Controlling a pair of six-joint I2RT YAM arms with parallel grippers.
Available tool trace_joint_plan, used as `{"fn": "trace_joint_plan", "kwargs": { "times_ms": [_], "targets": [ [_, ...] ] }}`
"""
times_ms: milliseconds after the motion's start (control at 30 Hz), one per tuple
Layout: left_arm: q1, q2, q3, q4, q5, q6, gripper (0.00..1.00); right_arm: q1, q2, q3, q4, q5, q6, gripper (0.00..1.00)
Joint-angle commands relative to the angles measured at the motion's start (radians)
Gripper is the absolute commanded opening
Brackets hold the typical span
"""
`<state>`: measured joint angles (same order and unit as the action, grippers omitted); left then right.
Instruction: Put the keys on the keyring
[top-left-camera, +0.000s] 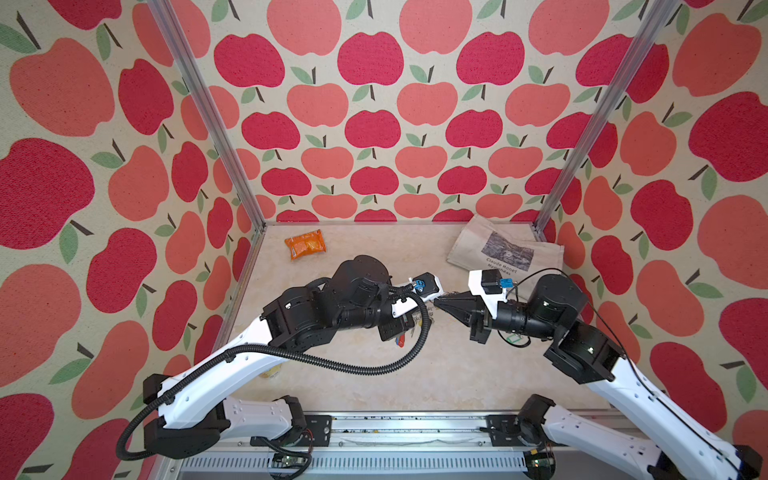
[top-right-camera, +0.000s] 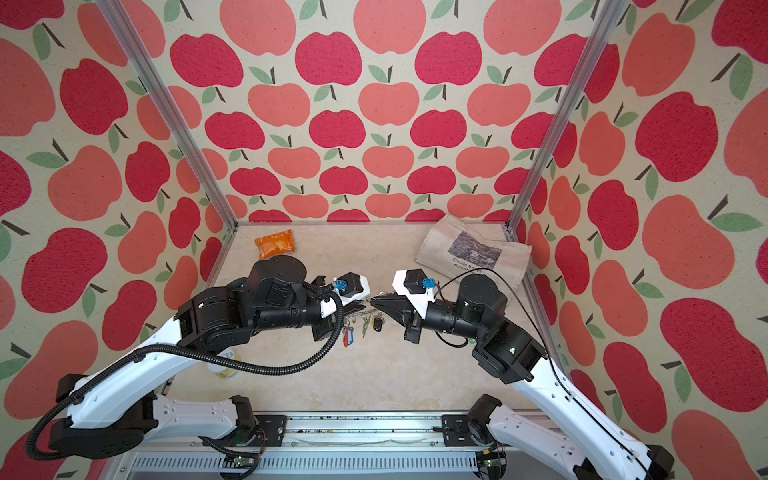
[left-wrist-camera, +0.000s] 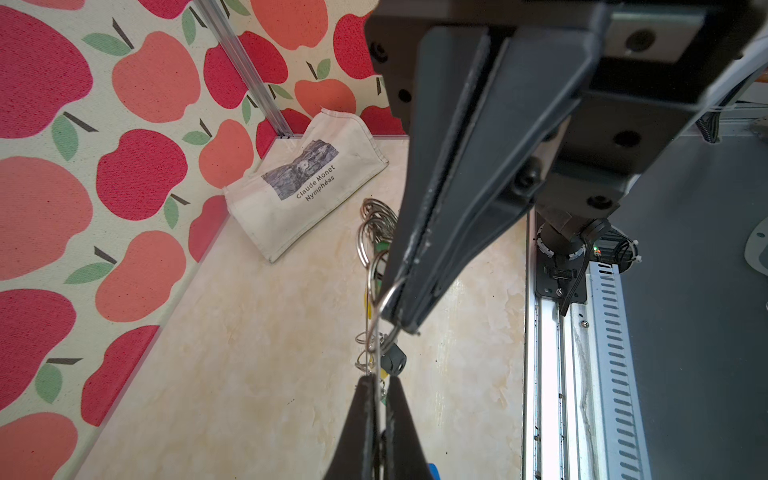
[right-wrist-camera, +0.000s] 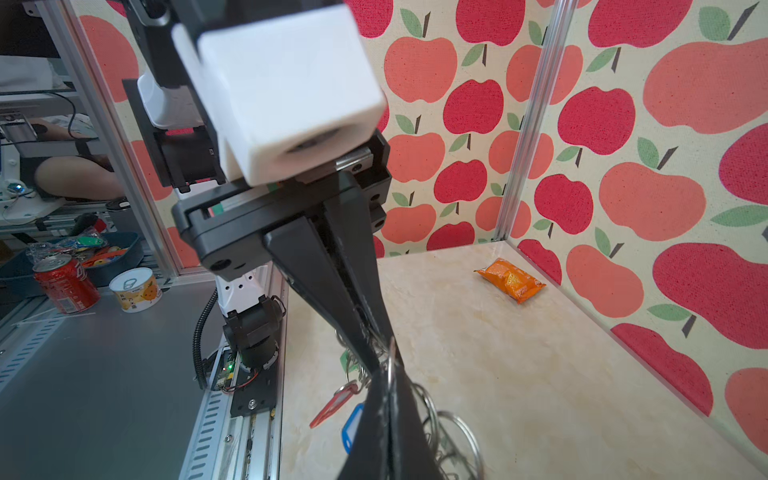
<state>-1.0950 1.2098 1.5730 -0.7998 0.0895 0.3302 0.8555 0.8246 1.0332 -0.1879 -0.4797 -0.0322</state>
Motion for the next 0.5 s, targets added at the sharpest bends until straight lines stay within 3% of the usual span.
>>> {"fn": "trace_joint_plan", "kwargs": {
  "times_ms": [0,467],
  "targets": [
    [-0.012,-0.019,-0.005,0.065,-0.043,0.007,0.0,-0.001,-0.008,-0.009,0.021,0.005,0.006,0.0],
    [-0.051,-0.012,0.017,0.062,-0.066,0.036,0.0,0.001,0.042,0.014,-0.029,0.066,-0.005,0.0]
  ]
}}
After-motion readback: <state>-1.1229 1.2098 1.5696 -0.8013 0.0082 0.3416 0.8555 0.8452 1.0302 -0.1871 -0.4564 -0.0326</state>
